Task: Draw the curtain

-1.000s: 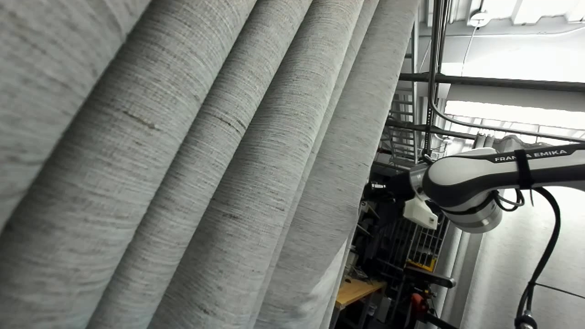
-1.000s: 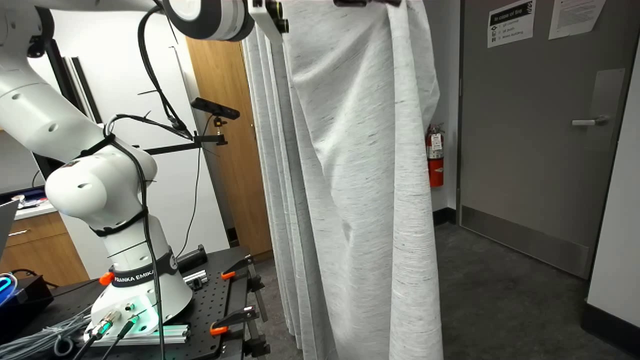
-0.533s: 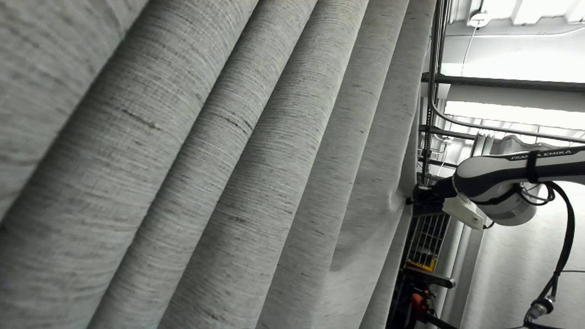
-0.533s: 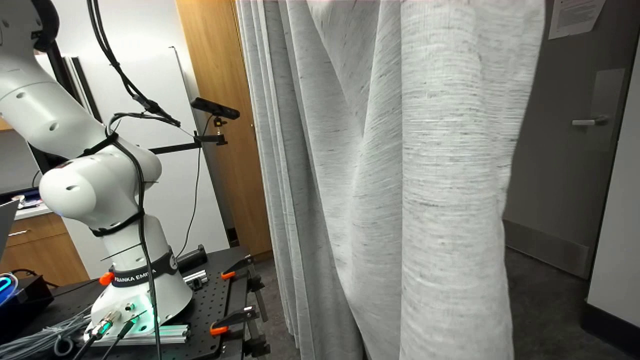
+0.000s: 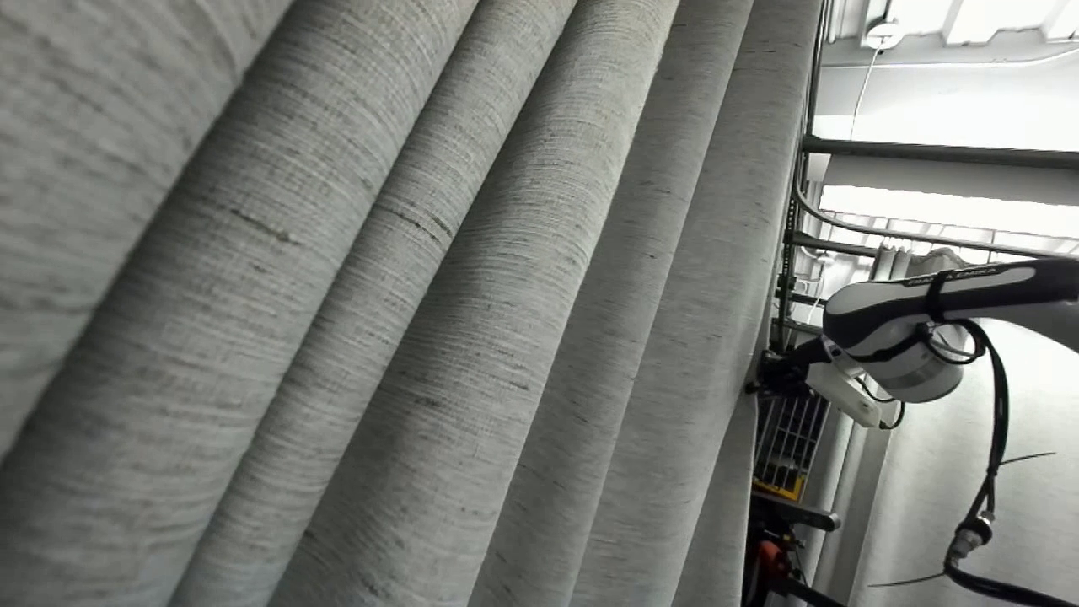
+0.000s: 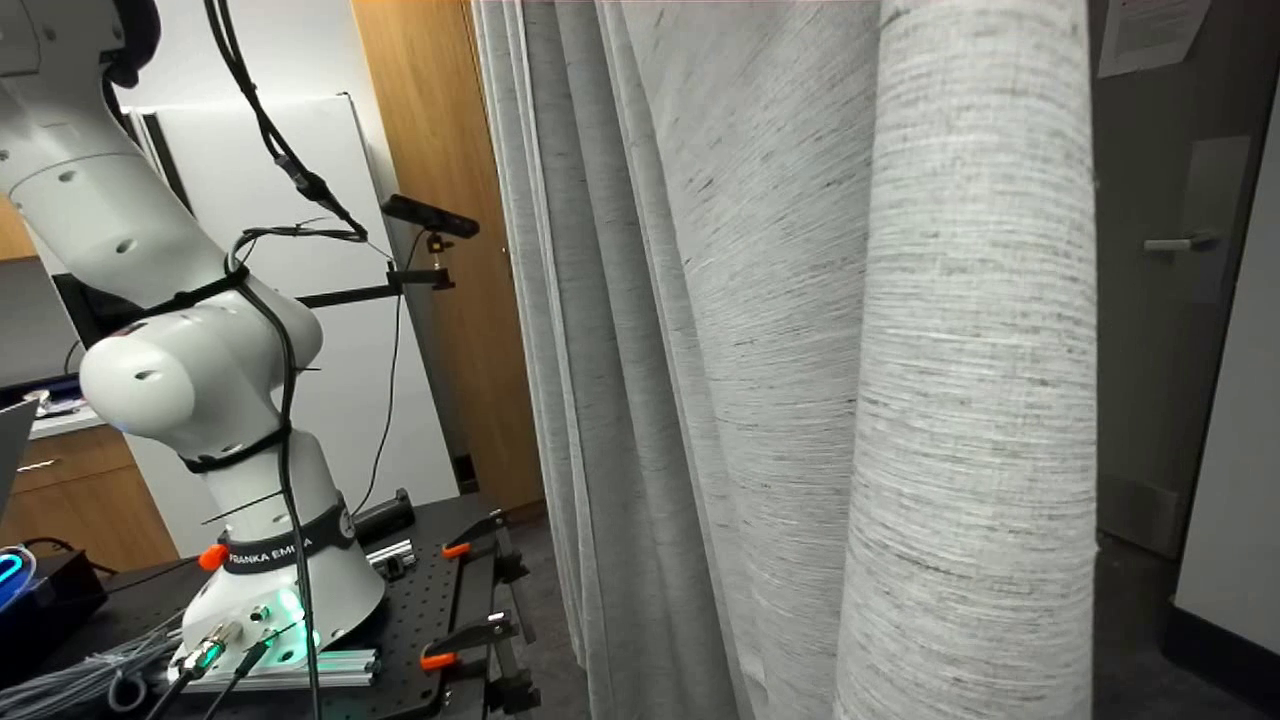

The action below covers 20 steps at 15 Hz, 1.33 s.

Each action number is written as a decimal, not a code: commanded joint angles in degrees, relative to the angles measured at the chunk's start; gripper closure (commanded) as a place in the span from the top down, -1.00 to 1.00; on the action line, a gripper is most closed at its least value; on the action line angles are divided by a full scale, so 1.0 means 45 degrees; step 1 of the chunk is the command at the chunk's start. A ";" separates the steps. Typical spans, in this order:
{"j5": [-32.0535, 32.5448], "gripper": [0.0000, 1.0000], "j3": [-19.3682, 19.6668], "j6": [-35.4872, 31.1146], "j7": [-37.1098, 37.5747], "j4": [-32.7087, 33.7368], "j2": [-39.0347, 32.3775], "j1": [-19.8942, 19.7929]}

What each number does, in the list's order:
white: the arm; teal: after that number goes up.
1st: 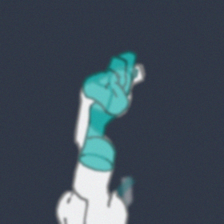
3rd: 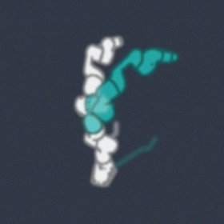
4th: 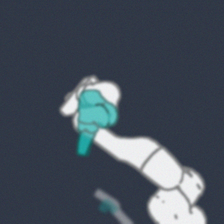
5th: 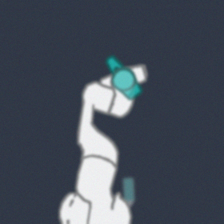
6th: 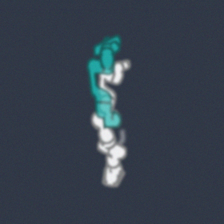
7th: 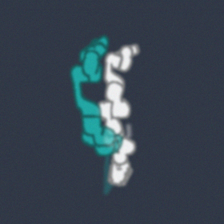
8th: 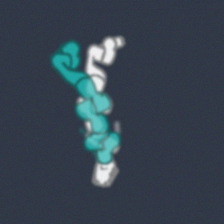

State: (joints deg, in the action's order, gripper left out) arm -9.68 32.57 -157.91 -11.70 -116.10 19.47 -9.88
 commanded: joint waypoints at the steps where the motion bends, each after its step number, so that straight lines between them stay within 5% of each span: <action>1: -0.1944 -0.99 0.1108 0.2186 0.0193 0.2154 -0.1564 0.0121; 7: -0.6219 -0.99 0.3981 0.6561 -0.0129 0.4452 -0.3814 -0.0744; 11: -0.9000 -0.99 0.4836 0.9148 0.0162 0.5581 -0.5451 -0.1904; 14: -0.9325 -0.99 0.4038 0.9349 0.0026 0.5984 -0.5488 -0.2453; 20: -0.7289 -0.99 0.1569 0.8865 0.0158 0.6197 -0.4615 -0.1998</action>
State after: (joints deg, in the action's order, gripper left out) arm -46.41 44.27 -117.32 -11.82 -90.05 -2.19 -18.80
